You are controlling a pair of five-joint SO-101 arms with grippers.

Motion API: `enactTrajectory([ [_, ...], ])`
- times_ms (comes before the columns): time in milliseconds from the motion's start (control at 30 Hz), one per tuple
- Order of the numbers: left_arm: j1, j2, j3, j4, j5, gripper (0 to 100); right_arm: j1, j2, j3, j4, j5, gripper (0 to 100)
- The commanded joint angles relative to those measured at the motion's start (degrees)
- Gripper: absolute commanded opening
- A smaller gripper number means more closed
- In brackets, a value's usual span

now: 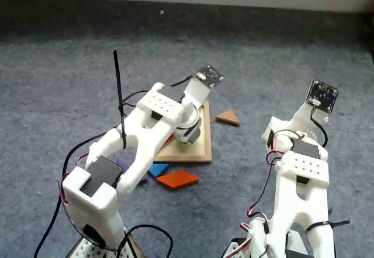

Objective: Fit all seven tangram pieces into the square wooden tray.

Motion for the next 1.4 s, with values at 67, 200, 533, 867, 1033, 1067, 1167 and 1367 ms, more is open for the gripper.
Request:
enactTrajectory([
  [67, -0.7, -0.3, -2.8, -0.4, -0.4, 28, 0.2, -1.9, -0.7, -1.3, -0.2, 1.3],
  [200, -1.0, -0.8, -2.8, -0.4, -0.4, 28, 0.2, -1.9, -0.7, -1.3, -0.2, 1.3],
  [533, -1.3, -0.3, -2.8, -0.8, -0.4, 24, 0.2, -1.9, -0.7, -1.3, -0.2, 1.3],
  [867, -7.4, -0.2, -2.3, -4.3, -0.5, 24, 0.2, -1.9, -0.7, -1.3, -0.2, 1.3],
  [1033, -7.6, -0.7, -2.6, -4.0, -0.6, 24, 0.2, -1.9, -0.7, -1.3, -0.2, 1.3],
  [1067, -7.6, -1.0, -2.5, -4.0, -0.6, 24, 0.2, -1.9, -0.7, -1.3, -0.2, 1.3],
  [1167, -7.0, -2.9, -2.9, -1.7, -0.3, 23, 0.2, -1.9, -0.7, -1.3, -0.2, 1.3],
  [1367, -4.1, -8.5, 2.7, -1.3, -0.3, 24, 0.2, -1.9, -0.7, -1.3, -0.2, 1.3],
])
